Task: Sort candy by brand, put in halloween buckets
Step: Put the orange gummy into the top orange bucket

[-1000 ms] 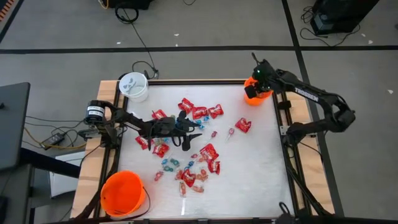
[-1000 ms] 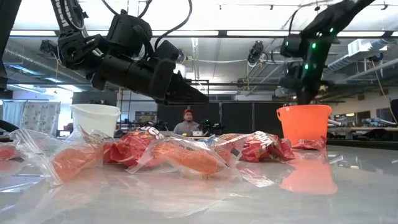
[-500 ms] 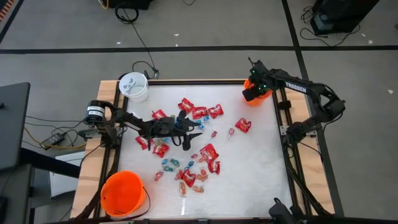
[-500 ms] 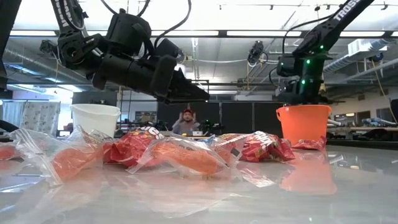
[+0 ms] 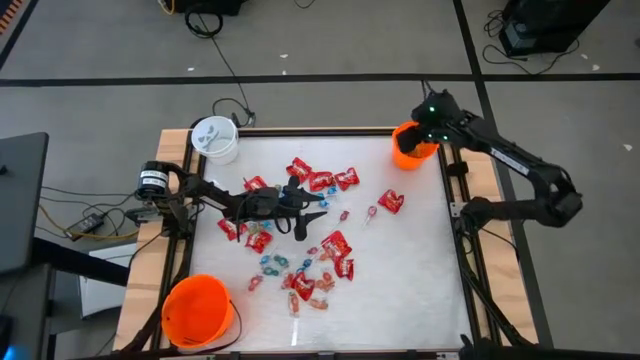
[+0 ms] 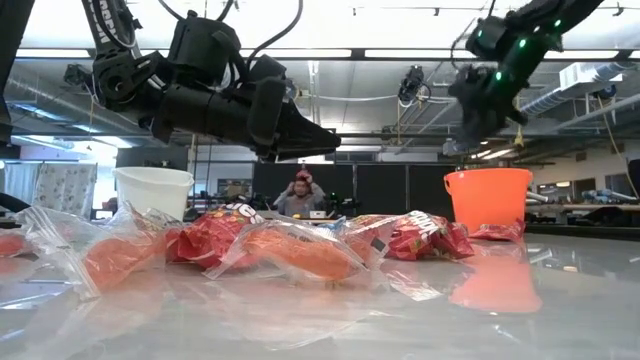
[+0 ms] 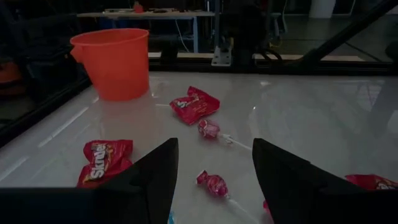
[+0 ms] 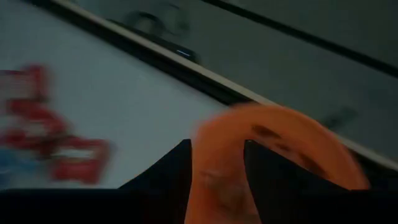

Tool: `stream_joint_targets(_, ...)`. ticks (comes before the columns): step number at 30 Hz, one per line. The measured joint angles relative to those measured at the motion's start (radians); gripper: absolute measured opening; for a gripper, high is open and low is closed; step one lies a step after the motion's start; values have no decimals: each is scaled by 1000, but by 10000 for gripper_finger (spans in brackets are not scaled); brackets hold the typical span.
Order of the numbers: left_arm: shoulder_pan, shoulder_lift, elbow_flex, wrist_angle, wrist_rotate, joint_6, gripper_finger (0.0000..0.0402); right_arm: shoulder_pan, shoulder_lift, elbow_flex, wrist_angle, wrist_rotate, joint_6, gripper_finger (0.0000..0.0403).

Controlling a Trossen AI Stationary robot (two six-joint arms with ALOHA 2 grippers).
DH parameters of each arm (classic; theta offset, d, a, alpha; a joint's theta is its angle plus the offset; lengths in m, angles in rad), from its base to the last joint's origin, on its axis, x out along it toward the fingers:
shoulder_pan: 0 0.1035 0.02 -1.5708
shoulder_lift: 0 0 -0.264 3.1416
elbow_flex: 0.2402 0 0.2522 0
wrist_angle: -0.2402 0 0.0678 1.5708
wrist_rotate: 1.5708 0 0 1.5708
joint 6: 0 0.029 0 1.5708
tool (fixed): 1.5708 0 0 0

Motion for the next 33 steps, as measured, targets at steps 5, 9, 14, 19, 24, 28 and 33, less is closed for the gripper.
stream_joint_targets(5, 0, 0, 0, -5, 2, -8, 212, 110, -46, 0, 93, -191, 1, 156)
stream_joint_targets(9, -2, 0, 0, -9, 4, -60, 212, 243, -35, 0, 136, -215, 25, 156)
stream_joint_targets(14, -8, -29, 0, -119, 47, -87, 212, 438, 8, -12, 147, -220, 4, 156)
stream_joint_targets(19, -11, -115, 0, -270, 10, -82, 212, 621, 67, -60, 206, -235, -34, 156)
stream_joint_targets(24, -11, -208, 0, -389, -36, -81, 211, 762, 157, -91, 318, -240, -34, 156)
stream_joint_targets(28, -11, -306, 0, -504, -78, -76, 211, 851, 263, -103, 477, -241, -36, 156)
stream_joint_targets(33, -11, -464, 0, -679, -110, -77, 211, 911, 397, -103, 704, -240, -22, 156)
